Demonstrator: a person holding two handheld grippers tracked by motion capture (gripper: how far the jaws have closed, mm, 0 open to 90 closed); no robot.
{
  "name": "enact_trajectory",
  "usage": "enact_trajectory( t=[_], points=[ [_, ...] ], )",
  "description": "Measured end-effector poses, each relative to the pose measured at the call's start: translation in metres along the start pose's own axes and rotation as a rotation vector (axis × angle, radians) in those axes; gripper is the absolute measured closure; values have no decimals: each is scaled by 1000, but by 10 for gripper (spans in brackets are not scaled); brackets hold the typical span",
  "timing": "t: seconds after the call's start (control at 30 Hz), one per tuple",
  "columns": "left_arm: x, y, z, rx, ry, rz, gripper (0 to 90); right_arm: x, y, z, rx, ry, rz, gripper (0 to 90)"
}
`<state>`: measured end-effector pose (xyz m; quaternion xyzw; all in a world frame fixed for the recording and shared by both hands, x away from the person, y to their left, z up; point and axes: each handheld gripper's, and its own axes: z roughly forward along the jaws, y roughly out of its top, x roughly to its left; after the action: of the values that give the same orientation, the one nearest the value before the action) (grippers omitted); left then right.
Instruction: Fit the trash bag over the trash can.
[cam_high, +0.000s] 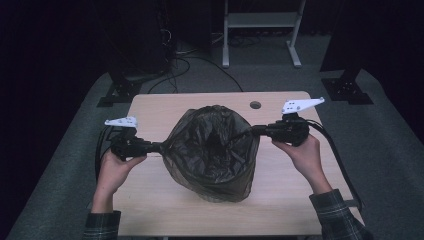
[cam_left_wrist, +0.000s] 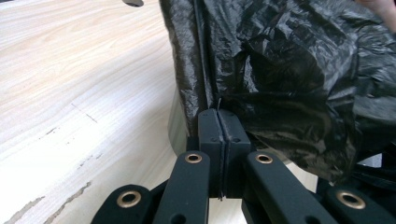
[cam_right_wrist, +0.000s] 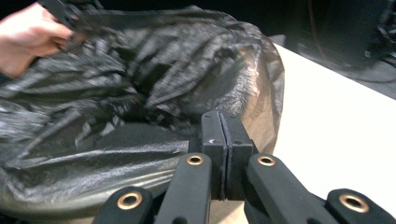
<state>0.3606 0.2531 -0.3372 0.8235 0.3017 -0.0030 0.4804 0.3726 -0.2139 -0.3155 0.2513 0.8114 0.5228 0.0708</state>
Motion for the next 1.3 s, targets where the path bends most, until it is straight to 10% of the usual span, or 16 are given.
enact_trajectory(
  t=[0.43,1.3],
  points=[
    [7,-5,32,128,29,-17,900,-3,-16,8,95,-47,-18,898],
    [11,-24,54,251,-12,-44,900,6,-42,30,203,26,-30,900]
  ],
)
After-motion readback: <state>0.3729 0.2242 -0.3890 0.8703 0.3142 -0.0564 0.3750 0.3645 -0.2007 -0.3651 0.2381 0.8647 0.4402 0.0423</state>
